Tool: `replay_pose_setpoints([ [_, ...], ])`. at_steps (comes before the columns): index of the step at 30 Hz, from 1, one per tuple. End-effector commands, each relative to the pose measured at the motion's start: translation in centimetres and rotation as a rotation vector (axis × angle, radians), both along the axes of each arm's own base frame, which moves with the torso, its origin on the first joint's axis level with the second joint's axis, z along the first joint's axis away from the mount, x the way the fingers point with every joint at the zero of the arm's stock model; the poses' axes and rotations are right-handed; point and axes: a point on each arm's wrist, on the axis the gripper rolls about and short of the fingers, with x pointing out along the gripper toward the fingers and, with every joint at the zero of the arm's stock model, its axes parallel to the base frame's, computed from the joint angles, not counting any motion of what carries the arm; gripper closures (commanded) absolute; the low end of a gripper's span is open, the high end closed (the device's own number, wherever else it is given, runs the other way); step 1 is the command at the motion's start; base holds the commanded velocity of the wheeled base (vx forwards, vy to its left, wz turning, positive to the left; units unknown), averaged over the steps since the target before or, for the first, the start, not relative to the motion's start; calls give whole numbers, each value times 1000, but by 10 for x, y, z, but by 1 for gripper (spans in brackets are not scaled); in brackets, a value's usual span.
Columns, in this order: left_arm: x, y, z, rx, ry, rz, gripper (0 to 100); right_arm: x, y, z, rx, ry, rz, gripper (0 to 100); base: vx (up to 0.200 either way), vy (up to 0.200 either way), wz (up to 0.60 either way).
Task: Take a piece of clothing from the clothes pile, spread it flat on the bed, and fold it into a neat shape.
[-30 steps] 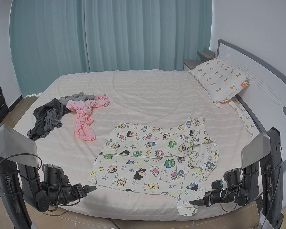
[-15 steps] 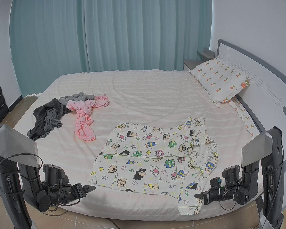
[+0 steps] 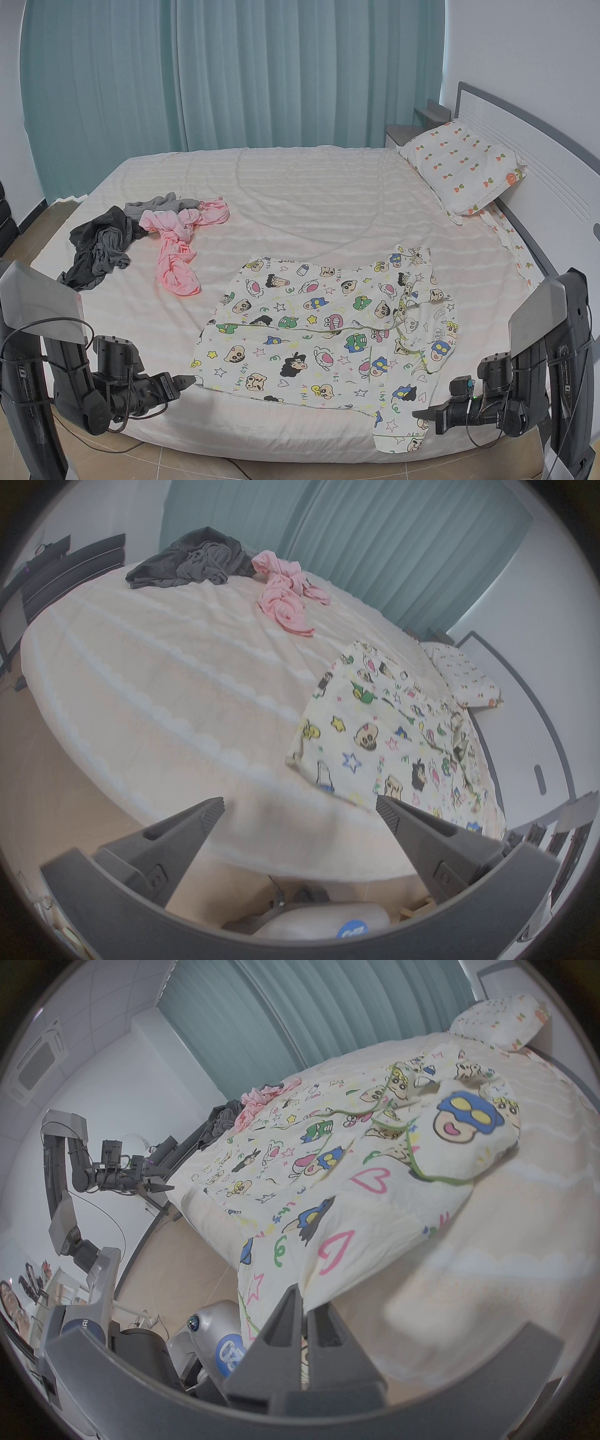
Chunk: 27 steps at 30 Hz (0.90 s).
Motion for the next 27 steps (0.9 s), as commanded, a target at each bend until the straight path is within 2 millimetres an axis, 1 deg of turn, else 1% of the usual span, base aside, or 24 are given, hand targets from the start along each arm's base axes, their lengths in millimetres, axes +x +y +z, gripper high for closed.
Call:
replay_pose_setpoints([
  [1,25,-8,-16,-1,-19,-10,0,-3,-1,-4,2,20,-4,100,0,0,0],
  [8,39,-24,-35,23,-19,-73,0,-3,-1,-4,3,21,-5,100,0,0,0],
  [11,46,-26,-36,58,-42,-102,0,-3,-1,-3,3,19,-5,100,0,0,0],
  [13,52,-32,-36,66,-57,-122,0,-3,-1,-4,3,21,-5,100,0,0,0],
  [16,58,-35,-35,75,-68,-117,0,-3,-1,-4,3,21,-4,100,0,0,0],
  [22,61,-41,-38,84,-26,-132,0,-3,-1,-3,3,19,-4,100,0,0,0],
  [23,61,-41,-38,84,-25,-134,100,-3,-1,-4,3,21,-4,100,0,0,0],
  [27,63,-44,-38,91,-20,-136,100,-3,-1,-4,3,21,-4,100,0,0,0],
])
